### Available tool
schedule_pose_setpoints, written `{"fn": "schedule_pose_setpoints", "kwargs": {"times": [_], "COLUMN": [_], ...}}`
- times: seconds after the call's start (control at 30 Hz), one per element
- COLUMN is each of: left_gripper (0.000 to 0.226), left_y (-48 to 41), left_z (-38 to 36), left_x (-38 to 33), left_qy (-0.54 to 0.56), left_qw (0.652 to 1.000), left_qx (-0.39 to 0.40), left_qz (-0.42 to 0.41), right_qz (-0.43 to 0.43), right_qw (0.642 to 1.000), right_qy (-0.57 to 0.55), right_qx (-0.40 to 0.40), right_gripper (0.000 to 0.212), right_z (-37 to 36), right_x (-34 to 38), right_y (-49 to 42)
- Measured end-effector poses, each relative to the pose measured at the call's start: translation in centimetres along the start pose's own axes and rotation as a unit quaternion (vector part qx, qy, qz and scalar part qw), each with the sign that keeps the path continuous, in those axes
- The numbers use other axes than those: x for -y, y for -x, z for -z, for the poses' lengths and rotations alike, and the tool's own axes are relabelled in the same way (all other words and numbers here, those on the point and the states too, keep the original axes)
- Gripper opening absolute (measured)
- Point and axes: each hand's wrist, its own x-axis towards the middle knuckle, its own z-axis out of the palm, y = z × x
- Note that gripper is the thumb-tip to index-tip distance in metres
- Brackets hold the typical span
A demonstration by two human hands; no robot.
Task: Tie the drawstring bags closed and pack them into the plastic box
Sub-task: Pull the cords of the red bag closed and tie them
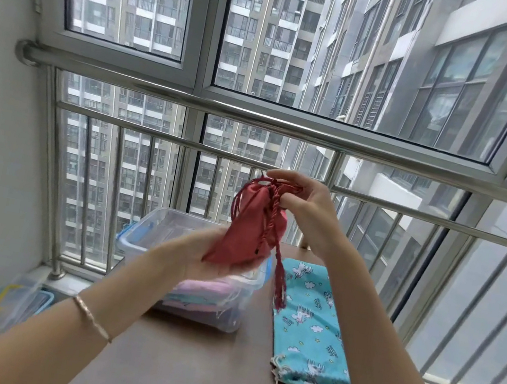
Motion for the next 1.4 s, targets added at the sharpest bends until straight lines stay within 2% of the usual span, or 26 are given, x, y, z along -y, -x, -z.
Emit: {"fn": "schedule_pose_setpoints", "kwargs": {"times": [0.07, 0.17, 0.33, 0.43, 0.63, 0.77, 0.87, 0.9, 0.97, 1.07, 1.17, 1.2, 1.27, 1.33, 1.4], "left_gripper": [0.015, 0.018, 0.014, 0.011, 0.012, 0.017, 0.018, 0.020, 0.022, 0.017, 0.021, 0.023, 0.023, 0.024, 0.037], "left_y": [0.2, 1.0, 2.8, 3.2, 2.8, 0.3, -2.3, -3.2, -4.6, -6.4, -7.0, -7.1, -7.3, -7.9, -8.4], "left_z": [0.3, 2.3, 5.2, 6.7, 6.6, 7.5, 9.1, 9.8, 11.0, 12.6, 12.3, 12.0, 11.2, 10.9, 10.9], "left_x": [-1.9, -5.2, -10.4, -13.5, -15.9, -13.9, -10.5, -9.2, -6.6, -3.8, -2.7, -2.5, -2.3, -1.9, -1.3], "left_qy": [0.048, -0.012, -0.097, -0.119, -0.086, -0.143, -0.251, -0.290, -0.366, -0.490, -0.598, -0.624, -0.676, -0.726, -0.769], "left_qw": [0.998, 0.991, 0.971, 0.960, 0.957, 0.953, 0.929, 0.919, 0.893, 0.829, 0.750, 0.728, 0.678, 0.627, 0.581], "left_qx": [-0.034, -0.128, -0.206, -0.231, -0.230, -0.242, -0.267, -0.265, -0.261, -0.264, -0.273, -0.273, -0.273, -0.276, -0.268], "left_qz": [-0.022, -0.046, -0.074, -0.102, -0.157, -0.113, -0.045, -0.019, 0.030, 0.055, 0.067, 0.079, 0.088, 0.052, 0.014], "right_qz": [0.001, -0.009, -0.068, -0.090, -0.063, -0.089, -0.159, -0.181, -0.197, -0.150, -0.135, -0.146, -0.165, -0.162, -0.171], "right_qw": [1.000, 0.999, 0.990, 0.982, 0.956, 0.969, 0.982, 0.978, 0.945, 0.853, 0.778, 0.775, 0.808, 0.837, 0.822], "right_qy": [-0.006, -0.050, -0.125, -0.166, -0.281, -0.229, -0.072, 0.010, 0.191, 0.441, 0.533, 0.524, 0.472, 0.440, 0.456], "right_qx": [-0.006, -0.013, 0.009, 0.028, 0.049, 0.026, 0.072, 0.106, 0.176, 0.234, 0.304, 0.322, 0.312, 0.280, 0.294], "right_gripper": [0.045, 0.044, 0.036, 0.031, 0.029, 0.029, 0.027, 0.027, 0.030, 0.029, 0.022, 0.019, 0.022, 0.028, 0.035], "right_z": [-0.2, -1.1, -3.2, -5.3, -8.1, -7.7, -6.1, -5.6, -5.1, -5.3, -5.9, -6.2, -7.0, -7.8, -8.5], "right_x": [-0.5, -1.8, -4.7, -4.9, -3.7, -7.0, -11.1, -12.2, -14.0, -14.8, -14.2, -13.7, -12.5, -12.1, -12.7], "right_y": [-0.7, -1.8, -4.1, -6.1, -10.2, -9.4, -7.4, -6.6, -5.6, -5.1, -5.1, -5.1, -5.3, -5.7, -5.6]}}
